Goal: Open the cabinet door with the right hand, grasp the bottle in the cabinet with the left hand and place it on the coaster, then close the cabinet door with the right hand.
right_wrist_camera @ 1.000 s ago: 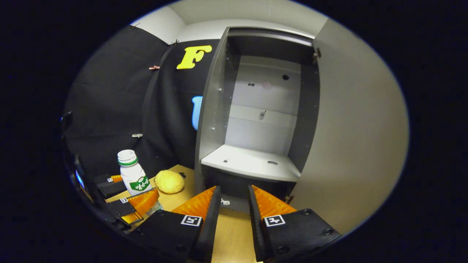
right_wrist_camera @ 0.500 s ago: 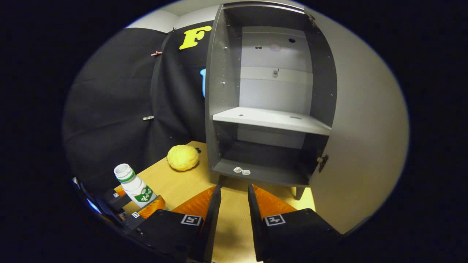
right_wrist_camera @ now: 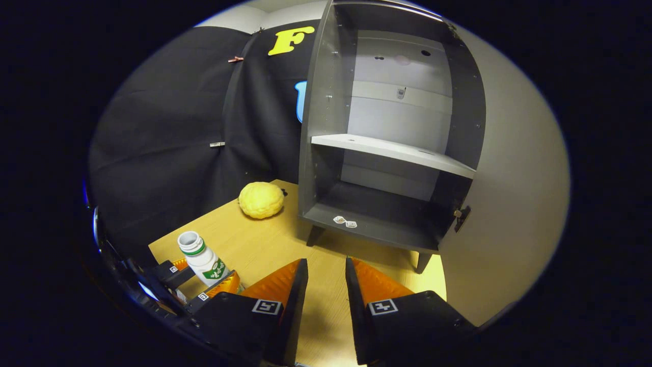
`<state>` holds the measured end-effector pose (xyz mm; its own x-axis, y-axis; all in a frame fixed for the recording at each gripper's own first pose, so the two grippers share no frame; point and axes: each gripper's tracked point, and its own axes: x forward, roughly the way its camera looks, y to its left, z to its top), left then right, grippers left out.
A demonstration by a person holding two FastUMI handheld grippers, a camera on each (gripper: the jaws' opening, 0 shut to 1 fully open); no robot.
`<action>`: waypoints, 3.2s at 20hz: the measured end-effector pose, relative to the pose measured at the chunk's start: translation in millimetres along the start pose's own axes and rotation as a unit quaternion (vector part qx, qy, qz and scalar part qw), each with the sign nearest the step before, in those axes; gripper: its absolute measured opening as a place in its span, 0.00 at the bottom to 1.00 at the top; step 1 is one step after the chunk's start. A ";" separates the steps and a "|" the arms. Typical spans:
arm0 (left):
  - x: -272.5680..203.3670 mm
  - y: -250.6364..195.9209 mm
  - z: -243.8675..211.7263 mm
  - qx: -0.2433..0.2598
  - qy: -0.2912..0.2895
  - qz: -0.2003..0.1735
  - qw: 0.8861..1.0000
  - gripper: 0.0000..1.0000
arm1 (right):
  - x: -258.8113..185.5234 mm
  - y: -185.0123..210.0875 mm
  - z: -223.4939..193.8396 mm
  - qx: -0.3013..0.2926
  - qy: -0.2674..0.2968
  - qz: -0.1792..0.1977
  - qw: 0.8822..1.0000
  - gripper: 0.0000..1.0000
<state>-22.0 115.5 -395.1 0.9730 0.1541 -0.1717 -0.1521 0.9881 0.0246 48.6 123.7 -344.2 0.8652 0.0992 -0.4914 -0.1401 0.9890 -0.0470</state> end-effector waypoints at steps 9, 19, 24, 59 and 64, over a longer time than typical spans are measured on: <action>-8.2 -10.4 -12.0 -0.006 0.010 -0.020 1.000 0.90 | -9.4 3.9 -2.5 -0.014 0.001 0.004 1.000 0.47; 0.9 9.1 131.5 0.037 -0.059 -0.027 0.997 0.96 | -39.5 -10.3 81.9 -0.015 -0.063 -0.033 0.997 0.47; 3.5 4.0 244.0 0.055 -0.097 -0.077 0.991 0.96 | -89.0 -25.8 141.3 0.013 -0.107 -0.060 0.992 0.47; 32.2 -109.1 373.0 0.022 -0.060 -0.122 0.990 0.96 | -266.7 -200.7 177.5 0.101 -0.188 -0.066 0.975 0.96; 26.6 -77.0 370.2 0.026 -0.059 -0.116 0.991 0.96 | -238.9 -132.3 197.9 0.096 -0.192 -0.032 0.976 0.96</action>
<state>79.8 44.3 -37.0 0.9947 -0.0815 -0.0624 0.0846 0.9952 0.0488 -44.3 -9.2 -48.5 0.9912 0.0347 -0.1280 -0.0199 0.9931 0.1152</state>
